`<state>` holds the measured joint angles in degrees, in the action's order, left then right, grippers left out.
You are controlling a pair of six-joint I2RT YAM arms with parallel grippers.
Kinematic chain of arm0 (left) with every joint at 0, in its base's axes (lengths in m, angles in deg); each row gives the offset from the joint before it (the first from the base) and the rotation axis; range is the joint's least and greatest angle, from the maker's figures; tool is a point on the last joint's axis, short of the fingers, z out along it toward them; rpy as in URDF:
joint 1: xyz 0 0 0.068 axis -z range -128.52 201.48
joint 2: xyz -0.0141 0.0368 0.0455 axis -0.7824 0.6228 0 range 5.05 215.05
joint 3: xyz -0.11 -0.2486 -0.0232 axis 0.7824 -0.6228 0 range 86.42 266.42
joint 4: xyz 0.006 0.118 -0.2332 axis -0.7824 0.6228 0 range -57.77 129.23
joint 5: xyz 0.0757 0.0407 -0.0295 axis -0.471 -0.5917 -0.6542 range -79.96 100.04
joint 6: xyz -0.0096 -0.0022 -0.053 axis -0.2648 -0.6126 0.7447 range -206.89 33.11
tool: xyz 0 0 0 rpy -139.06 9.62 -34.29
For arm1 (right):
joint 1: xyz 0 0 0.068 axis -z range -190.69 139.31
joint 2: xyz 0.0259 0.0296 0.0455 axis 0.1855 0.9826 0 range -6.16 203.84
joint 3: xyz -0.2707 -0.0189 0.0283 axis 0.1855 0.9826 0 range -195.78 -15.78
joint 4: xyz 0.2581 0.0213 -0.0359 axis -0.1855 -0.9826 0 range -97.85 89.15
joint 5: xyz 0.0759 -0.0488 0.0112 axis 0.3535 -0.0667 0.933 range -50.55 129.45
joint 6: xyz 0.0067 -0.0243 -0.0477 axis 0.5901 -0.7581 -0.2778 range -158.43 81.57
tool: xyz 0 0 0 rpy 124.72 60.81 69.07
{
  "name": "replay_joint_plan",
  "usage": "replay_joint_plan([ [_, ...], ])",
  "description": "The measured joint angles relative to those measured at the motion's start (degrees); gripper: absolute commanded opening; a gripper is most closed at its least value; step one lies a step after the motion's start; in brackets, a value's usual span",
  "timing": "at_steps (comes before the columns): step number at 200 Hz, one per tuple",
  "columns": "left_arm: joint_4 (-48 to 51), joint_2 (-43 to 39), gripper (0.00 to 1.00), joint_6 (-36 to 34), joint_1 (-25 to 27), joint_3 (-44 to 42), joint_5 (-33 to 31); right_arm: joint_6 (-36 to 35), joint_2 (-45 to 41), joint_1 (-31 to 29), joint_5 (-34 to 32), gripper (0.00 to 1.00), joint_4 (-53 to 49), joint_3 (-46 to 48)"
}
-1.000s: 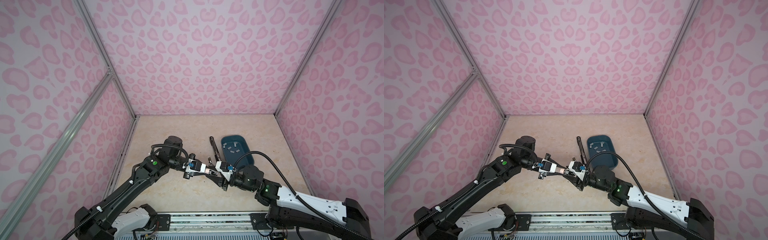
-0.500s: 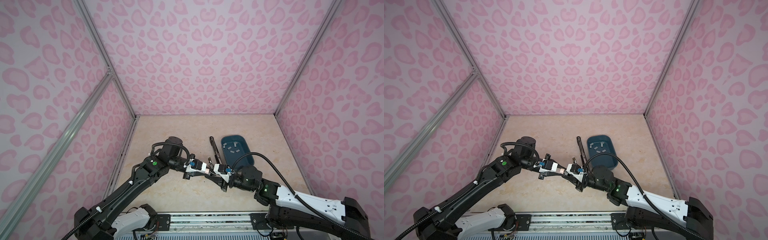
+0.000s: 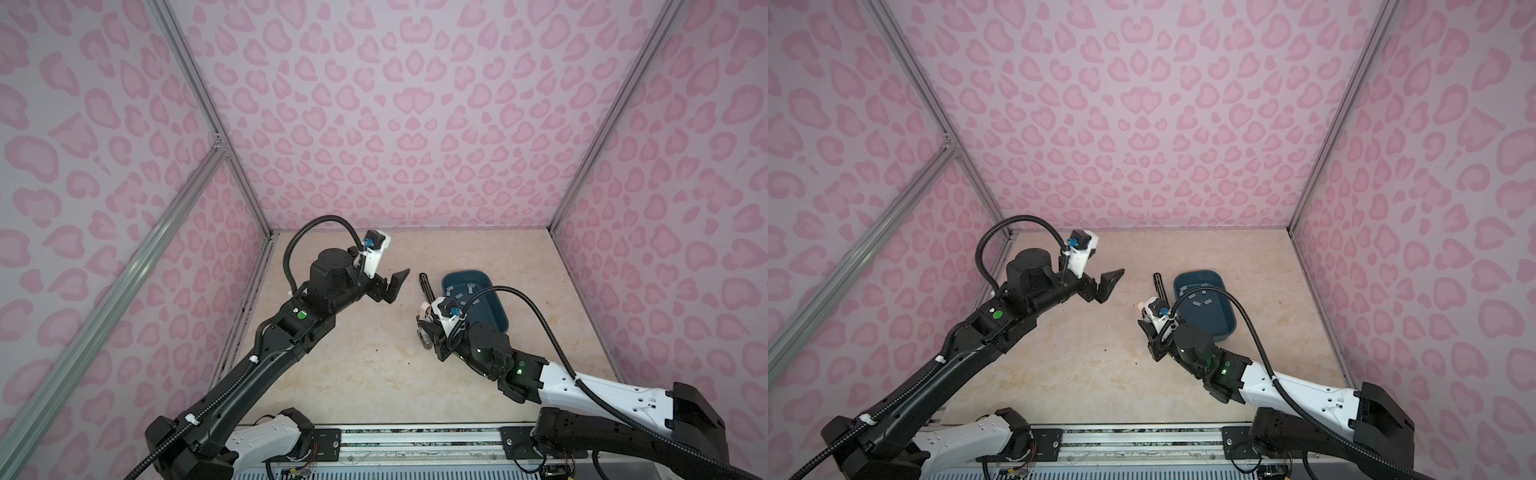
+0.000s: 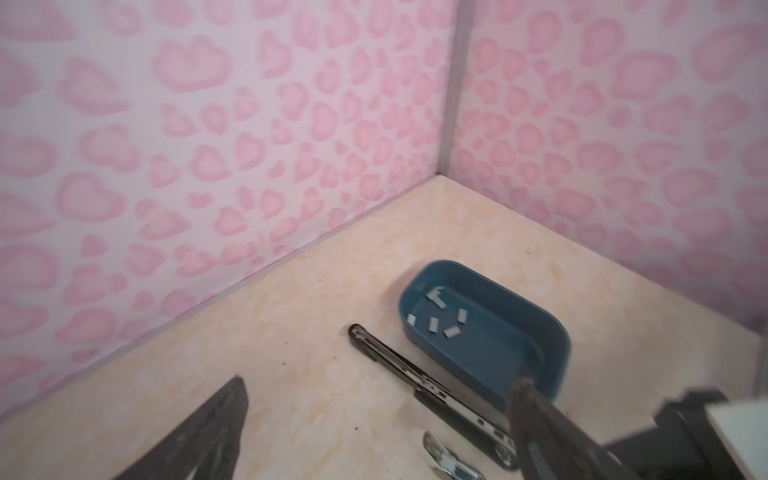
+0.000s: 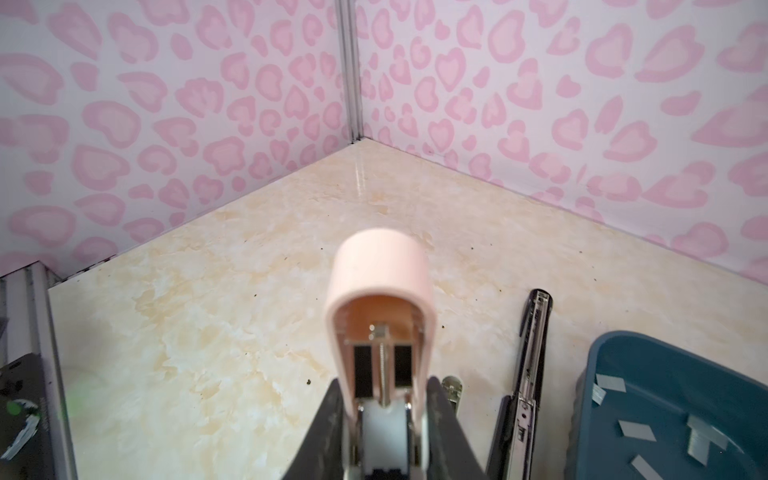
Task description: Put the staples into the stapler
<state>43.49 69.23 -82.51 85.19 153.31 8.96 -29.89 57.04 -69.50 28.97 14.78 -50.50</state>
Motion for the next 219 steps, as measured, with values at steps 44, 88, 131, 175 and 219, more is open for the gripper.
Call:
replay_joint_plan([
  [44,2.9,-7.4,0.97,26.6,-1.0,-2.2,-15.1,9.0,9.5,-0.1,-6.4,0.00,-7.4,-6.5],
  [88,8.5,-11.9,0.98,42.1,0.3,-12.2,-20.4,13.1,20.9,-1.7,-7.3,0.00,-13.3,-13.5],
  [131,11.5,-18.8,0.98,42.9,0.3,-22.9,-25.5,14.5,31.1,-2.4,-5.5,0.00,-17.3,-19.5],
  [175,15.3,-15.5,0.98,39.0,0.1,-28.9,-29.4,15.9,36.5,-2.6,-6.7,0.00,-20.8,-22.6],
  [219,13.8,-20.1,0.98,32.6,0.2,-34.7,-28.8,16.7,39.8,-2.6,-7.0,0.00,-22.4,-24.6],
])
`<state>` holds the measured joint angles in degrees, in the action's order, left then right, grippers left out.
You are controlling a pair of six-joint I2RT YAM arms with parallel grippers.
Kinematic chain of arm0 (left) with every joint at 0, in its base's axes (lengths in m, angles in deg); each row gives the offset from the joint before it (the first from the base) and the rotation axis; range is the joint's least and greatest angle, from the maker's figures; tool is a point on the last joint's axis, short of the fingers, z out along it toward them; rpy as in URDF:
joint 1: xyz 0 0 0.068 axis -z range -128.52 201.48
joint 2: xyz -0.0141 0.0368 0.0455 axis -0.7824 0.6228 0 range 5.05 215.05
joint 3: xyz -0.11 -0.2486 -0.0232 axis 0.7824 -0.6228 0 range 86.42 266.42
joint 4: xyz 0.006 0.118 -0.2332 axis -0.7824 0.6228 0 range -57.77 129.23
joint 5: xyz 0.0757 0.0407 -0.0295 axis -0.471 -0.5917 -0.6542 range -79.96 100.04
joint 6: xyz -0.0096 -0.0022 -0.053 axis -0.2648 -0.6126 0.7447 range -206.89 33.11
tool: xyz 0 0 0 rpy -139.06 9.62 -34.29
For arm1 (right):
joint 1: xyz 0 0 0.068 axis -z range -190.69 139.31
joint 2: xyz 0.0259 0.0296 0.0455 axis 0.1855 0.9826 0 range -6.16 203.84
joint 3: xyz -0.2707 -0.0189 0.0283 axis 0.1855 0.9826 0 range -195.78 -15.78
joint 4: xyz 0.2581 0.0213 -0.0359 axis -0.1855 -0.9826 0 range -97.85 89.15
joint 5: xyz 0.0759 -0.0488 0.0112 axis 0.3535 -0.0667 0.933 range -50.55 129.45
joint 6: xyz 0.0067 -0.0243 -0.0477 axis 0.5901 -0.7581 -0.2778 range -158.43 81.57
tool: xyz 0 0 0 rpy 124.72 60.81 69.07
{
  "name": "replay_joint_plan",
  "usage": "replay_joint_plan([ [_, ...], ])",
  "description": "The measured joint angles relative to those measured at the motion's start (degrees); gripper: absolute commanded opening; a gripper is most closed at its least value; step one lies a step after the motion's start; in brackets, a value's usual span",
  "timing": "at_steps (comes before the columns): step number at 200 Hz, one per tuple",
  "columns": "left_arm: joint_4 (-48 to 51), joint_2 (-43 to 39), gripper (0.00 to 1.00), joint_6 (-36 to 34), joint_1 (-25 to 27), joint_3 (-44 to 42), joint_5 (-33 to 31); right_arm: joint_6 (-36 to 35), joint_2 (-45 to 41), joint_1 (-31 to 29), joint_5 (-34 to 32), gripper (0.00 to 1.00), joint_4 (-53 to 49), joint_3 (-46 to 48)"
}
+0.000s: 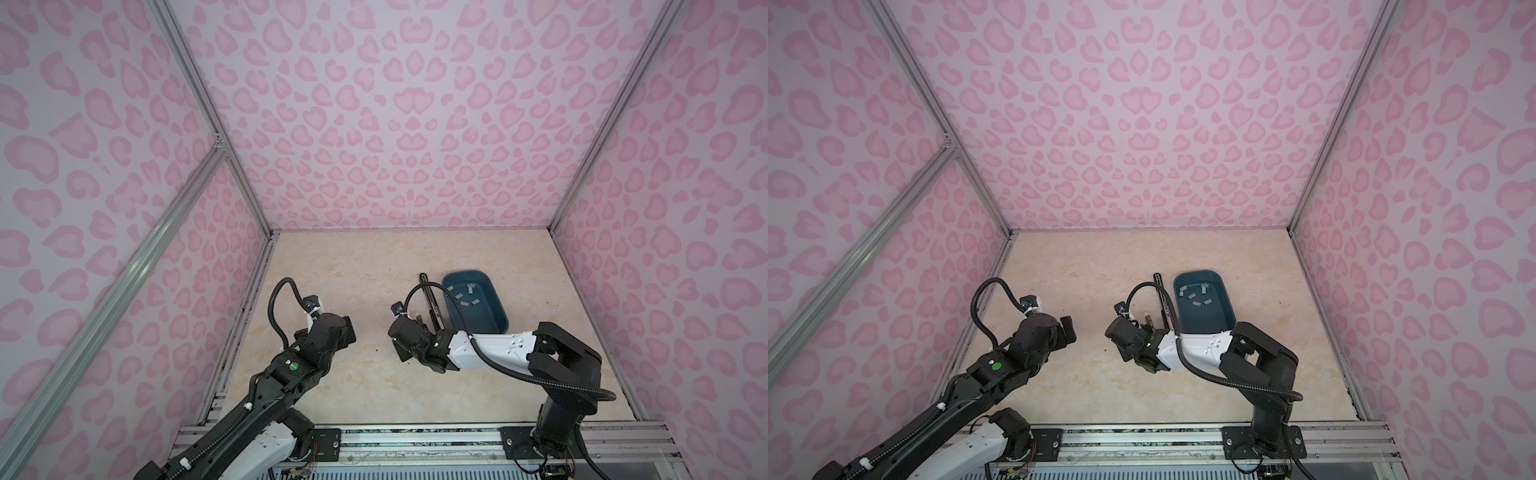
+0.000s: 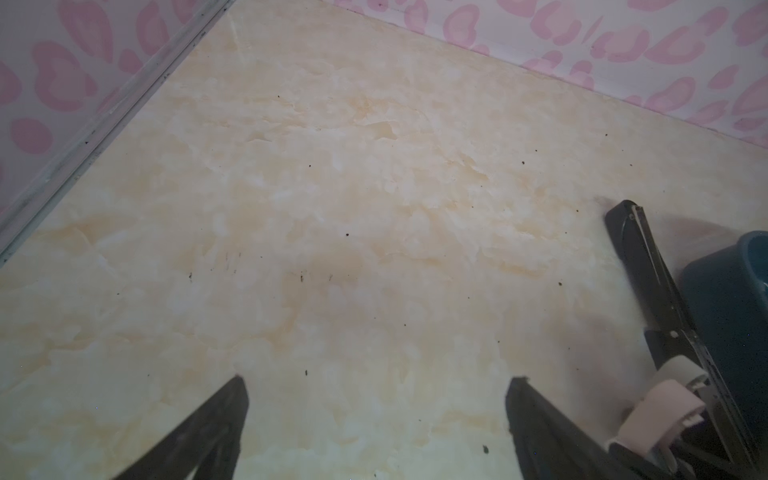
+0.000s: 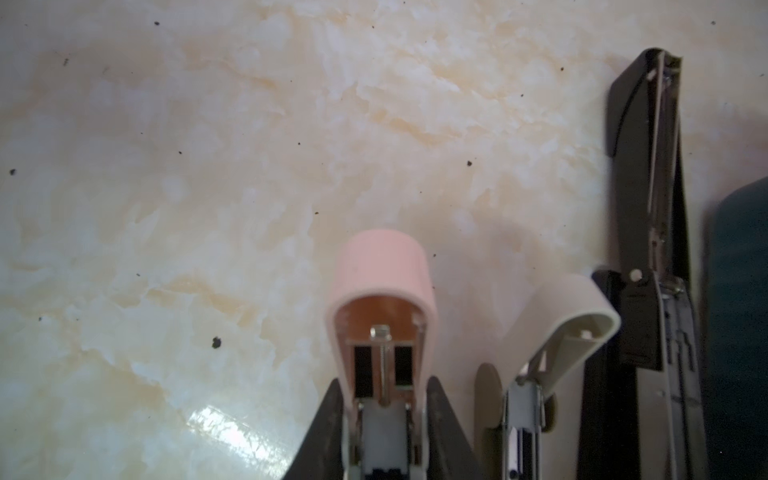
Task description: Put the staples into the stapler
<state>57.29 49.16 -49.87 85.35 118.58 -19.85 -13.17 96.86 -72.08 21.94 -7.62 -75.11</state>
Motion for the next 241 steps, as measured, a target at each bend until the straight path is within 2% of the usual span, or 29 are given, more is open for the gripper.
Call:
replay_joint_plan([
  [46,3.8,-10.0,0.98,2.7,0.0,-4.9,-7.4,1.1,2.5,0.1,1.6,0.00,-0.5,-0.6],
  [75,5.0,-13.1,0.98,3.2,0.0,-7.0,-7.8,1.4,4.3,0.6,3.1,0.00,-0.5,-1.6],
  [112,5.2,-14.2,0.98,3.3,0.0,-7.6,-7.8,2.1,5.9,0.9,3.8,0.07,-0.7,-2.4],
  [121,5.2,-14.7,0.98,3.5,0.0,-7.8,-7.8,2.1,6.0,1.1,4.2,0.11,-0.7,-2.6],
  [140,5.3,-15.8,0.98,3.6,0.0,-8.2,-7.8,2.1,6.0,1.3,4.5,0.25,-0.5,-2.6],
  [205,5.7,-21.7,0.98,3.6,0.0,-9.9,-6.8,1.6,2.1,0.7,3.6,0.54,-0.1,-0.8],
  [221,5.7,-23.0,0.98,3.5,0.0,-10.2,-6.4,0.5,0.8,-0.3,2.5,0.59,0.1,-0.3],
  [241,5.7,-24.4,0.98,3.4,0.0,-10.6,-6.0,-0.7,-0.3,-1.3,1.6,0.59,0.6,-0.1],
])
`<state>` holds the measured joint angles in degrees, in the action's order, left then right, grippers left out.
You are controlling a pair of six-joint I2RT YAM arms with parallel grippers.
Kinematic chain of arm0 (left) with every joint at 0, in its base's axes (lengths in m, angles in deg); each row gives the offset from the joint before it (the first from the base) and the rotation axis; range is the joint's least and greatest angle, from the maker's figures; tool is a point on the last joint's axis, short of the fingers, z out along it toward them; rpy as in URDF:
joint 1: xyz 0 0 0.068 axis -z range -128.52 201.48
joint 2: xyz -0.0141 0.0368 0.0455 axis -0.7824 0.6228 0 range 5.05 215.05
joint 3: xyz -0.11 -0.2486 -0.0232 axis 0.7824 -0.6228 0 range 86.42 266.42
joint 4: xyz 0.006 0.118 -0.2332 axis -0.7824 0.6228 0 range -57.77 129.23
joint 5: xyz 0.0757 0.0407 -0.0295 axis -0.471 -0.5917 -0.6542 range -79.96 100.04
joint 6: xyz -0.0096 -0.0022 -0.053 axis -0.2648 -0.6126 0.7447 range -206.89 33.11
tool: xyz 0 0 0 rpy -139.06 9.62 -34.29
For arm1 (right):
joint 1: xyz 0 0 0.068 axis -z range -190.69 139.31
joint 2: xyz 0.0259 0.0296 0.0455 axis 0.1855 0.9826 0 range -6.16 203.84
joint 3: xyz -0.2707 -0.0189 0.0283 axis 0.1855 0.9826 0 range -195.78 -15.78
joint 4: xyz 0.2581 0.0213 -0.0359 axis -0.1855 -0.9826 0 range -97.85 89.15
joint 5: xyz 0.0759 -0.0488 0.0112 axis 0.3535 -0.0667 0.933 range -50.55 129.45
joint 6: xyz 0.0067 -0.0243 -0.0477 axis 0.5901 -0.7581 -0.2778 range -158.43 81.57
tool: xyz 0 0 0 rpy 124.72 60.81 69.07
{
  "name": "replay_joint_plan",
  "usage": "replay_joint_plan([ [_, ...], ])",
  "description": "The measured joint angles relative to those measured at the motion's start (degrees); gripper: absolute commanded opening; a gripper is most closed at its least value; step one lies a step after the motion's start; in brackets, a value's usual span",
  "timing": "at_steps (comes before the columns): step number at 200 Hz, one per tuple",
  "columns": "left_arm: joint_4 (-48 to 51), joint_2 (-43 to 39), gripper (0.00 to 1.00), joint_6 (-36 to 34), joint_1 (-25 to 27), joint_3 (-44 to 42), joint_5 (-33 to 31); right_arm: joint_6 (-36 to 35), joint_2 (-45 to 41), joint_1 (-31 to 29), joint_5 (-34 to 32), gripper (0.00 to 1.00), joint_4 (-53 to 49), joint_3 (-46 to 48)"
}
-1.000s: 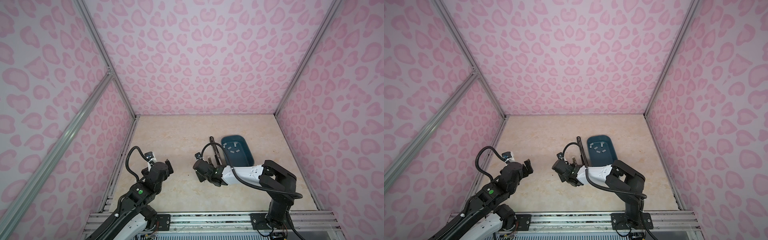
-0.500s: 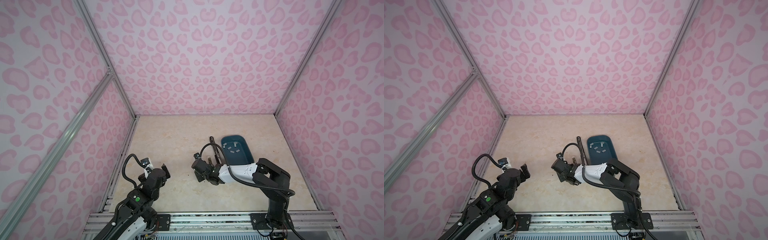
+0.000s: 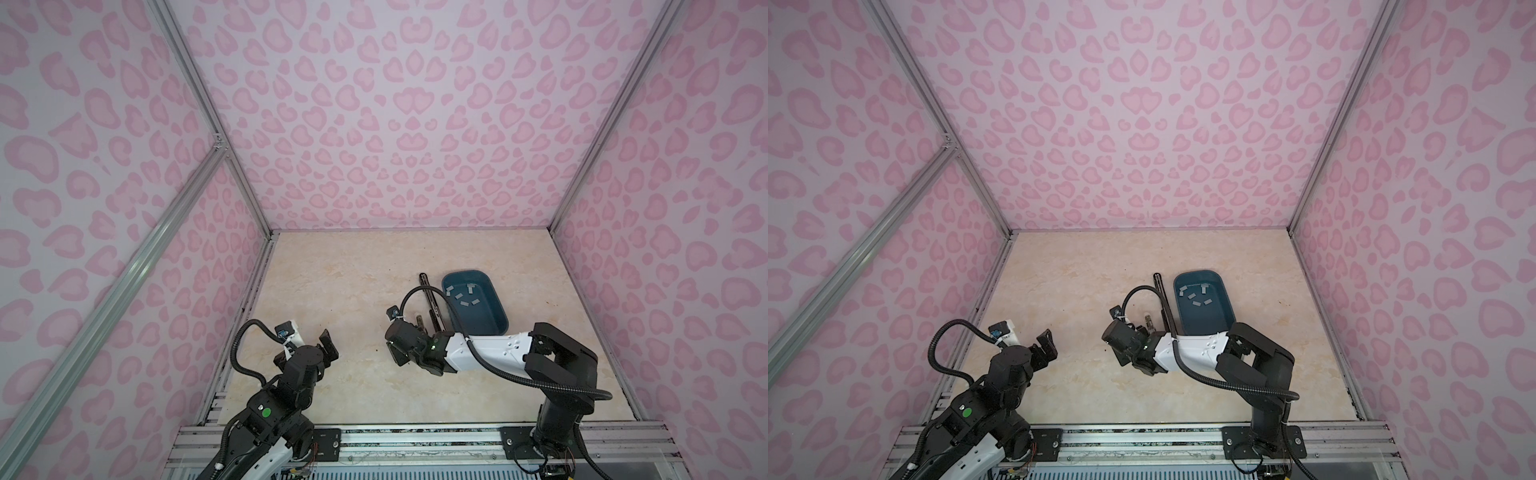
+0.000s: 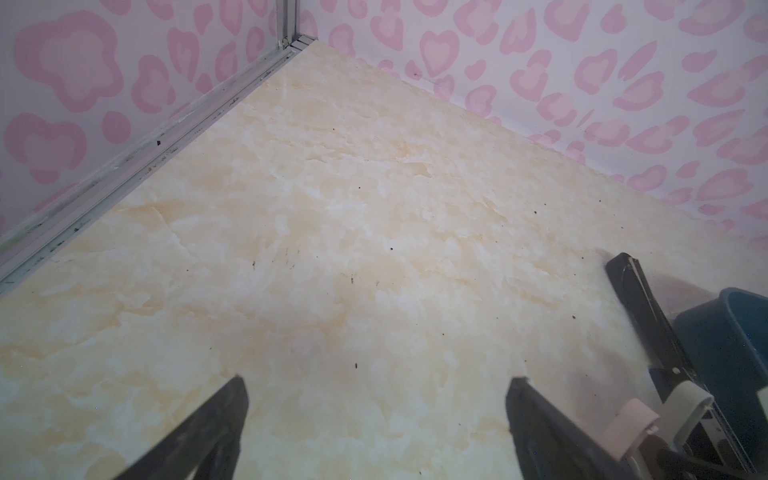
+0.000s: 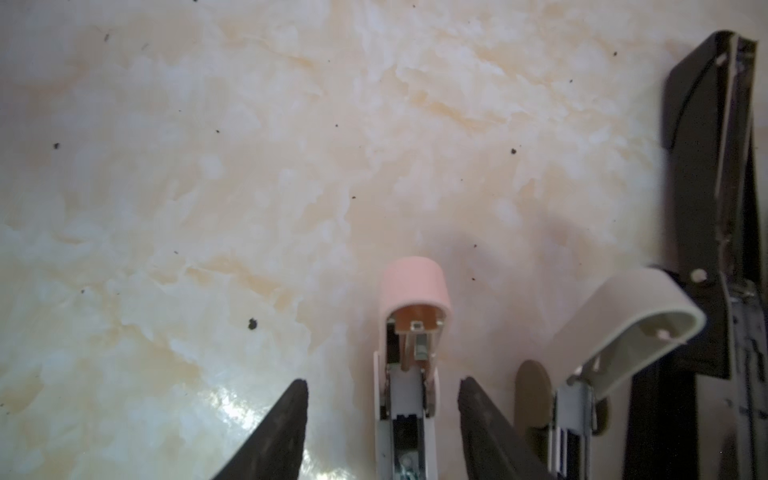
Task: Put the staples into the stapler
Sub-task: 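Move the right gripper over the staple strips in the teal tray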
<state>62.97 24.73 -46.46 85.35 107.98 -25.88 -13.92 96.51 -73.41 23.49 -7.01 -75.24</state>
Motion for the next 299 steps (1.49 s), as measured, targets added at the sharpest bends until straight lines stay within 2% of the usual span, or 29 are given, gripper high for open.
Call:
replay_joint_plan([
  [32,0.0,-1.4,0.97,-0.6,0.0,-0.4,0.7,-1.2,-6.1,0.1,-3.7,0.57,0.3,2.5],
  [74,-0.1,-2.4,0.98,-1.6,0.0,-1.0,2.3,-3.1,-24.9,2.0,-11.2,0.45,0.9,7.5],
  [94,-0.3,-3.0,0.98,-2.1,0.0,-1.1,3.1,-3.1,-32.2,8.4,-12.3,0.41,0.4,10.4],
  [126,-0.7,-5.3,0.98,-2.7,0.0,-1.8,4.0,0.4,-36.2,24.8,-8.0,0.39,-1.2,11.4],
  [149,-0.5,-8.2,0.98,-3.0,0.0,-2.4,4.5,1.7,-34.1,31.9,-3.2,0.38,-2.5,11.5],
  [185,-0.1,-13.5,0.97,-3.1,0.0,-3.4,4.6,1.6,-25.8,37.5,-0.2,0.37,-4.5,8.1],
  [226,-0.5,-16.2,0.96,-4.5,0.0,-4.5,6.2,-2.4,-11.2,41.3,1.4,0.35,-11.8,-6.4],
  [256,-2.2,-12.7,0.96,-6.6,0.0,-4.8,9.2,-5.6,-4.3,42.1,2.7,0.35,-15.8,-12.9],
  [299,-6.0,-2.4,0.98,-8.5,0.0,-4.4,12.3,-7.8,0.2,42.1,4.1,0.32,-18.0,-16.1],
])
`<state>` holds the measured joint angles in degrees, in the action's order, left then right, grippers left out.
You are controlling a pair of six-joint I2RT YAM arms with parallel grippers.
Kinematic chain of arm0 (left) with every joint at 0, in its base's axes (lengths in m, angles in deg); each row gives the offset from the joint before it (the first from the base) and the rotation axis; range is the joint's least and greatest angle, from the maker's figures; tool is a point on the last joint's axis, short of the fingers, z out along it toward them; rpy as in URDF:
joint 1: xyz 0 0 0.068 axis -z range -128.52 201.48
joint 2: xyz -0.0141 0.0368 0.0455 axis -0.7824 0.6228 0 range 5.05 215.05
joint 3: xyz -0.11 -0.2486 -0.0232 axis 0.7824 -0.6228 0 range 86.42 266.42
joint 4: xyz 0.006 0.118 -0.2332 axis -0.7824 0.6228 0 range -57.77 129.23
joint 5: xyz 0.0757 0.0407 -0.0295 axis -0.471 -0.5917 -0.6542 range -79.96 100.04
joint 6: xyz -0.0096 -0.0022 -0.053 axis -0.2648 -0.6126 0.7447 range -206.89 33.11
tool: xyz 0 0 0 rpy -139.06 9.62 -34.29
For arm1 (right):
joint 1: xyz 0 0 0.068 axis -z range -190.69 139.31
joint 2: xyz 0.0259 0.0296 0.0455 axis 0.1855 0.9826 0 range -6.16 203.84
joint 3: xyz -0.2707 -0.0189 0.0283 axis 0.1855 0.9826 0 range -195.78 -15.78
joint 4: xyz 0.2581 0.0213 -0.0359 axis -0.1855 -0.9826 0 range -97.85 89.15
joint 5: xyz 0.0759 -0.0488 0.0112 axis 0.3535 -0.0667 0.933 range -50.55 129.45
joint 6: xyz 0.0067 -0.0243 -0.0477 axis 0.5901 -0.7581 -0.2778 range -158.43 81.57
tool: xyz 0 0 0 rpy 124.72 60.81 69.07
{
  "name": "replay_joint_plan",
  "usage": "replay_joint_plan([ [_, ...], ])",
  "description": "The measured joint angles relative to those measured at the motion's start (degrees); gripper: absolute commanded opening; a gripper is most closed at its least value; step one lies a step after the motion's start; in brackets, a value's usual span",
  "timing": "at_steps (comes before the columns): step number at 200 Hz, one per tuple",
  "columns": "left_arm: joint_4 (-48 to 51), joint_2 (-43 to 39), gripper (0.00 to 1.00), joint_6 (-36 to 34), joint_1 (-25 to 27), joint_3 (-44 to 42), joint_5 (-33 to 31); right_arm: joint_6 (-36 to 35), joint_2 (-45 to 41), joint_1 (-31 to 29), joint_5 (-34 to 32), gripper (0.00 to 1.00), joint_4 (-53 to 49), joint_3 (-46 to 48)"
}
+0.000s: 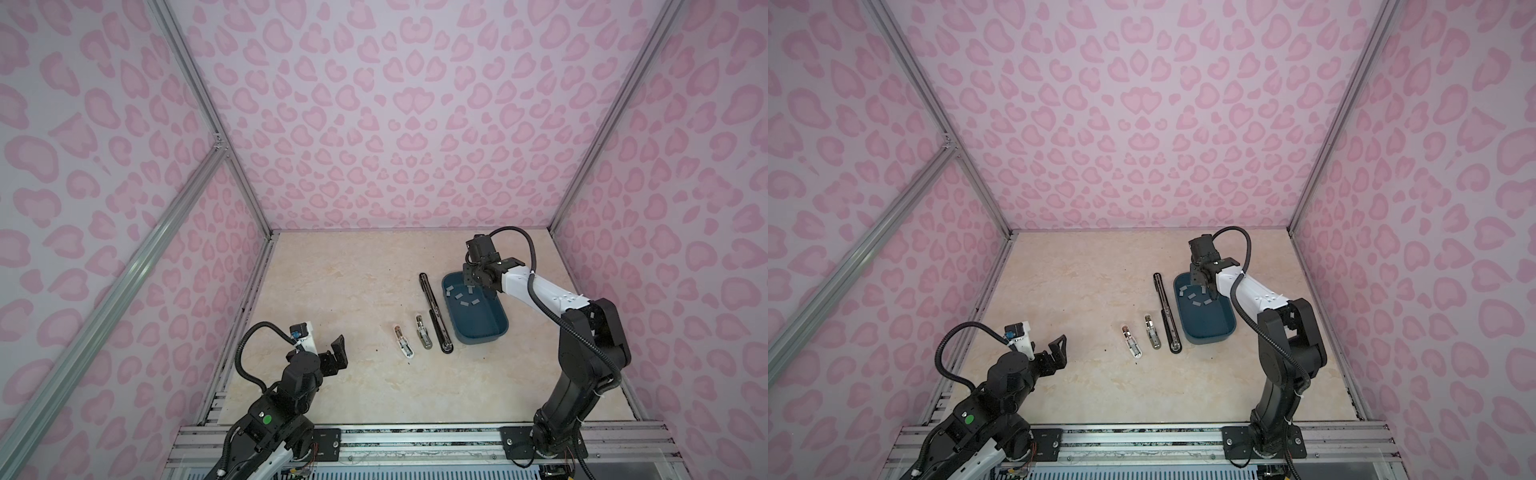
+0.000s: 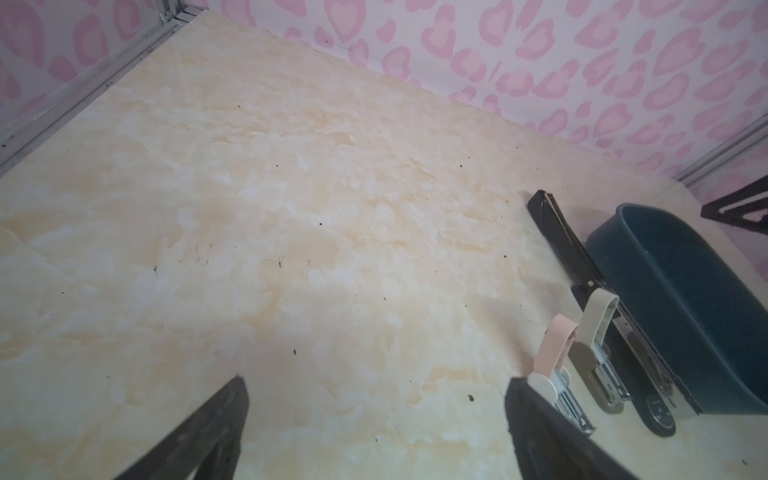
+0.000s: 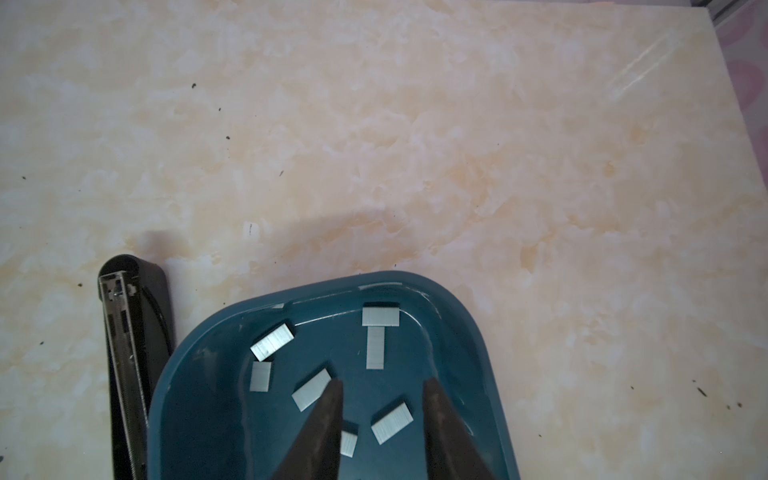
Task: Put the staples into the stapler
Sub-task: 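Move the right gripper over the staple strips in the teal tray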
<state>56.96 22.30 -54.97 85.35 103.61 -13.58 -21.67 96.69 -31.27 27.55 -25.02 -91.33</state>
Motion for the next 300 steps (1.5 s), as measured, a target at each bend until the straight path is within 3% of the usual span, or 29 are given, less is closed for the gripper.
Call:
replay_joint_plan([
  [68,-2.6,10.4,1.00,-0.6,0.0,2.3,1.4,-0.5,6.5,0.0,1.2,0.29,-1.3,-1.5],
  [300,-3.4,7.6,1.00,-0.6,0.0,2.1,1.7,0.7,14.8,3.0,4.6,0.27,-1.8,-4.5],
])
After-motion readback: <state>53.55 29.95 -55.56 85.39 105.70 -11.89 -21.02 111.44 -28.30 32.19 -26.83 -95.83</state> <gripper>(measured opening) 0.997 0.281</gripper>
